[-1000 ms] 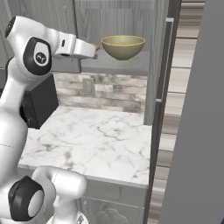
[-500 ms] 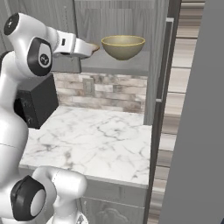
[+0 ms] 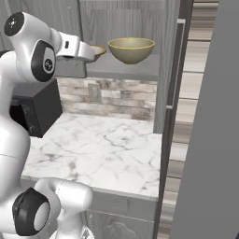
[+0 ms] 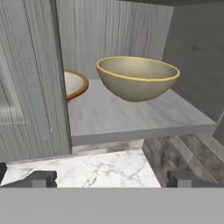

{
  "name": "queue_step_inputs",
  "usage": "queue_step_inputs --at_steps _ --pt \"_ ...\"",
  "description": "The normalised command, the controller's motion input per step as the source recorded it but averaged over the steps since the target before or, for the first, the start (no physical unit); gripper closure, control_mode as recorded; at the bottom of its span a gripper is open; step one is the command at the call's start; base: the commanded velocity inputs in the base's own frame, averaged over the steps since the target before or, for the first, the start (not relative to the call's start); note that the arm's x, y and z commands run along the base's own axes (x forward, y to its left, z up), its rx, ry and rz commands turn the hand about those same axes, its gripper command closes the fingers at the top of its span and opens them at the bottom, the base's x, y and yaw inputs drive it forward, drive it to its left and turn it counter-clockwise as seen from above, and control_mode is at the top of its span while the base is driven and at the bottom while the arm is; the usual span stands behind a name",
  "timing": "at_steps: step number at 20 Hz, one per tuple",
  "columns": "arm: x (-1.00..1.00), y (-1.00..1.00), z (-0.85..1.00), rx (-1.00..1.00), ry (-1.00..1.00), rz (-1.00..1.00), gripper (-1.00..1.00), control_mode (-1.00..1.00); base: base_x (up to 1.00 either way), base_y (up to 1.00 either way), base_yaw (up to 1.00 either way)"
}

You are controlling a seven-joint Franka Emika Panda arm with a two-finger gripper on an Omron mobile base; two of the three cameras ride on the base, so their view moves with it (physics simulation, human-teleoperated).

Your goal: Move the bowls from the cabinet to the plates on the dining table.

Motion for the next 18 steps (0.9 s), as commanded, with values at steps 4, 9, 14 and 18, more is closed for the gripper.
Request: queue_step_inputs --at_steps 4,9,14,18 --pt "0.0 0.18 0.01 0.04 0.0 0.07 -1.0 -1.0 0.0 0.0 0.0" --pt "0.0 0.2 0.01 0.04 -0.01 0.08 -1.0 -1.0 0.0 0.0 0.0" --pt "0.0 0.17 0.03 0.05 0.0 0.08 -1.0 -1.0 0.0 0.0 0.0" --pt "0.02 0.14 0.01 0.04 -0.01 0.07 -1.0 -1.0 0.0 0.0 0.0"
